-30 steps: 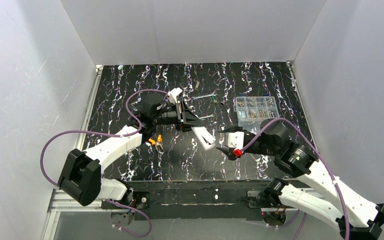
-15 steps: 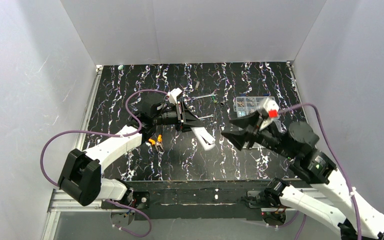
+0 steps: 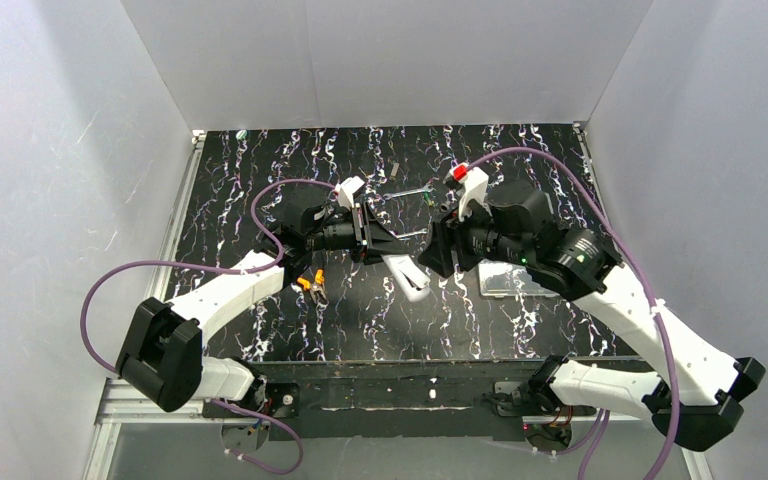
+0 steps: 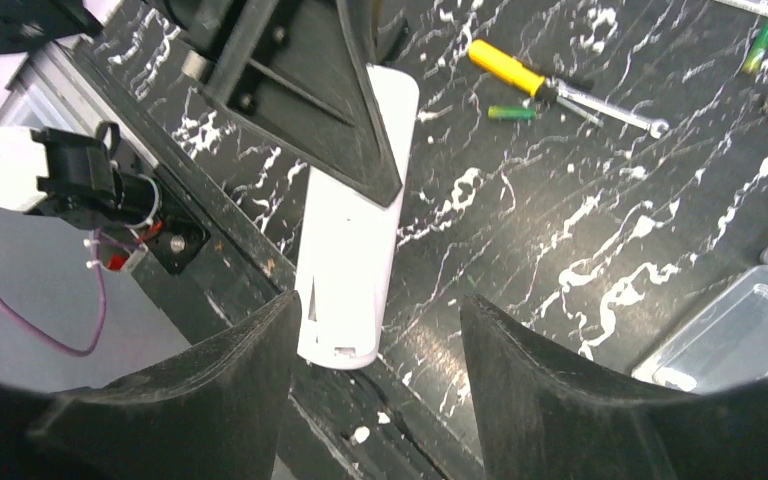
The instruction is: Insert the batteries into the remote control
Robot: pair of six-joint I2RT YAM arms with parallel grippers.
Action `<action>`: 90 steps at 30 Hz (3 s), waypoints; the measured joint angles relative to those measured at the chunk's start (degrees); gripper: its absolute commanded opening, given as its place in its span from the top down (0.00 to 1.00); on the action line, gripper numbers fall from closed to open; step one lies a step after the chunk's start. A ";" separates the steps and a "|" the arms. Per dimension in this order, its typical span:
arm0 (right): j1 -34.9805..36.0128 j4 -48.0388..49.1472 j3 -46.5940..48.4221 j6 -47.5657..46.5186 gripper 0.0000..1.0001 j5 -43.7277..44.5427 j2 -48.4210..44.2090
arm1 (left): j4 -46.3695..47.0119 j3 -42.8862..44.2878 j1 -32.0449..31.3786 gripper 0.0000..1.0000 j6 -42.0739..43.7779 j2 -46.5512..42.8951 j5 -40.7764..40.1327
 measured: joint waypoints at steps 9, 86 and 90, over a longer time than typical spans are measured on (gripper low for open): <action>1.40 -2.80 -0.11 0.02 0.29 -0.72 0.83 | 0.02 0.00 0.00 1.00 0.00 0.02 0.02; -9.84 2.12 -19.98 7.87 0.55 14.27 13.97 | -10.71 0.48 0.00 1.00 6.34 -1.53 0.11; -10.99 3.82 -20.02 7.89 0.57 14.27 19.02 | -11.93 0.48 0.00 1.00 6.86 -2.32 0.17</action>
